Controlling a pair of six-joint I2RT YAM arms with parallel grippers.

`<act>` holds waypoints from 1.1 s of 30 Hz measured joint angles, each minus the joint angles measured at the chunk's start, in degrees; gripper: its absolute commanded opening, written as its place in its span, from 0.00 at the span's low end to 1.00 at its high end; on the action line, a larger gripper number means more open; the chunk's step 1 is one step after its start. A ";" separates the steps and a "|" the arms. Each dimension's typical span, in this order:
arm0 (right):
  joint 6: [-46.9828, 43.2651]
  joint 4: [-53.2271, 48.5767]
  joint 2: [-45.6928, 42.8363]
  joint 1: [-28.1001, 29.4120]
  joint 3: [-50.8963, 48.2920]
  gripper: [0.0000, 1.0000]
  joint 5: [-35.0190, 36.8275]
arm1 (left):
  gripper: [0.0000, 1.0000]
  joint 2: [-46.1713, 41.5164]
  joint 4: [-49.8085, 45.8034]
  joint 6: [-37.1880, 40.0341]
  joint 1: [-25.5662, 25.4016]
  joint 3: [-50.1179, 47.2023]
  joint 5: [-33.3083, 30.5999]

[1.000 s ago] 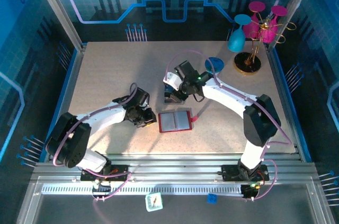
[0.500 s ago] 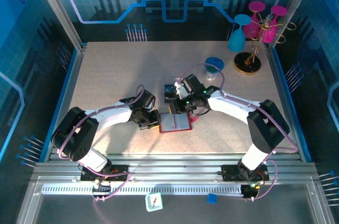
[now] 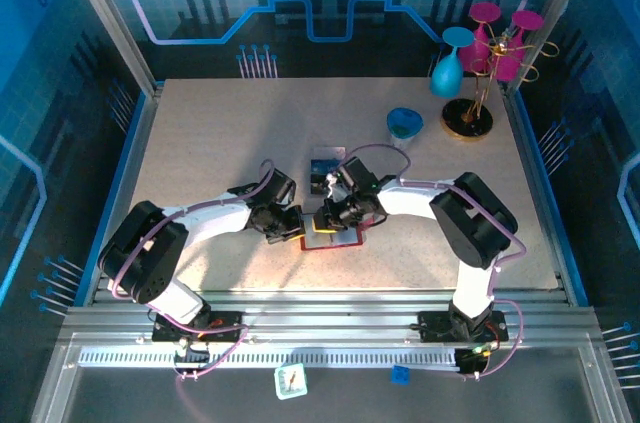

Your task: Take the credit cards out of the card holder

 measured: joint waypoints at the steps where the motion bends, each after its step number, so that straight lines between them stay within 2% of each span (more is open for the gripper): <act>1: 0.04 0.00 0.35 0.09 0.00 0.15 0.00 | 0.00 0.07 0.00 0.00 0.02 0.00 0.00; 4: 0.17 -0.07 1.09 0.44 0.04 0.15 0.02 | 0.00 0.92 0.02 0.00 0.02 0.00 0.00; 17: -2.34 -7.85 3.13 1.62 5.68 0.32 3.26 | 0.00 2.67 0.68 0.02 0.02 -0.07 0.61; 27: -4.00 -11.58 2.10 1.66 6.29 0.35 6.16 | 0.00 3.08 1.05 0.02 0.02 0.00 1.11; 33: -3.93 -10.34 1.20 1.18 4.55 0.35 5.70 | 0.00 3.37 0.87 0.02 0.02 0.33 1.31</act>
